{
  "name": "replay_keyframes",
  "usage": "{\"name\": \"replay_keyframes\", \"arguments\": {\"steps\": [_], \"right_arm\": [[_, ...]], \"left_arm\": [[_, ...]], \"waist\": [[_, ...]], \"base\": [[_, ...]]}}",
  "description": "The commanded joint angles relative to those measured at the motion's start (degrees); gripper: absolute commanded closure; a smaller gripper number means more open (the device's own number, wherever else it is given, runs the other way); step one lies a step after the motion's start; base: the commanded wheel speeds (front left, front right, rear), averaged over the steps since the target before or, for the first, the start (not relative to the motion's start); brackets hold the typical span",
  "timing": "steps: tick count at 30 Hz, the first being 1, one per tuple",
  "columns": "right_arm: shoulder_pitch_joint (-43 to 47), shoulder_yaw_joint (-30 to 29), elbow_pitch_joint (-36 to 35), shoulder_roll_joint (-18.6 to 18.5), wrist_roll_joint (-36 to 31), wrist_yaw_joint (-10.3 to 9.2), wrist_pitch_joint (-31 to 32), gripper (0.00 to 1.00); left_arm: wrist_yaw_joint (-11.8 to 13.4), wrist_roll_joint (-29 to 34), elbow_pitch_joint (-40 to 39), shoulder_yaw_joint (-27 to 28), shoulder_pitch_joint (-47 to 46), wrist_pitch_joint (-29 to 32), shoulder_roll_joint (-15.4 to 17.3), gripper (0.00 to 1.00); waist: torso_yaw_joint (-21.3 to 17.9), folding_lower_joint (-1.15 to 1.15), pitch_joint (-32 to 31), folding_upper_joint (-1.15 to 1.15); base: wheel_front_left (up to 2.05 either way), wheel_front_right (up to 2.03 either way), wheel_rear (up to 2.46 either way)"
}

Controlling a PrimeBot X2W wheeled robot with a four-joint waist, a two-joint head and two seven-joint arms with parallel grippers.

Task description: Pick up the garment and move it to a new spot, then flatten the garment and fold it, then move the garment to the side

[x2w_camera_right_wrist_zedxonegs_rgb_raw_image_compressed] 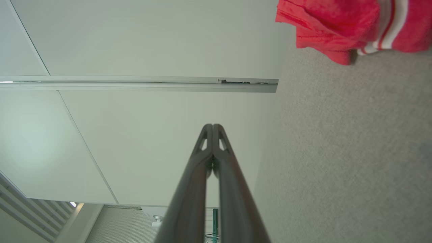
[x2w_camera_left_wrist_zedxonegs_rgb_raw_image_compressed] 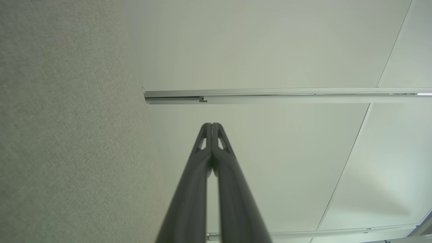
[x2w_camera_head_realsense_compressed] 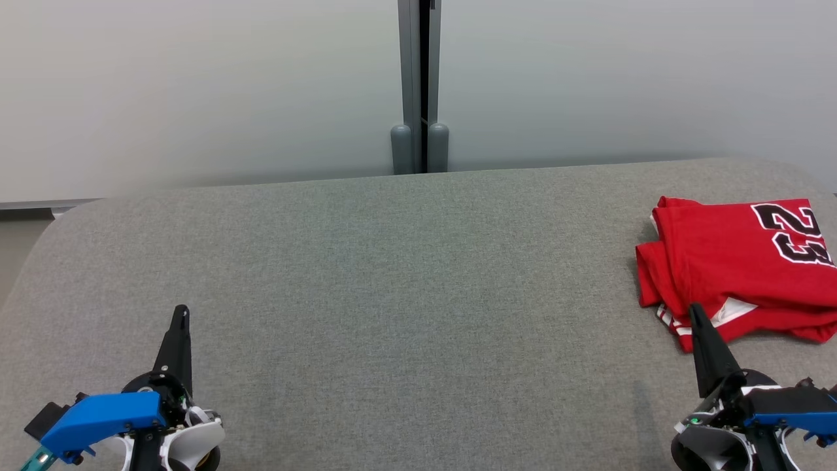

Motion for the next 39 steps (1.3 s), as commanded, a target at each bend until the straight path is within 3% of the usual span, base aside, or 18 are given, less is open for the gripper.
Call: {"name": "replay_keyframes", "arguments": {"steps": [1, 39], "right_arm": [[-0.73, -0.13, 0.08, -0.21, 0.15, 0.02, 0.20, 1.00], [-0.70, -0.11, 0.08, -0.21, 0.16, 0.03, 0.19, 1.00]], "left_arm": [[-0.24, -0.21, -0.13, 0.20, -0.59, 0.22, -0.09, 1.00], [-0.24, -0.17, -0.14, 0.22, -0.59, 0.24, -0.11, 1.00]], "waist": [[0.00, 0.00, 0.00, 0.00], [0.00, 0.00, 0.00, 0.00]], "base": [[0.00, 0.00, 0.00], [0.00, 0.00, 0.00]]}}
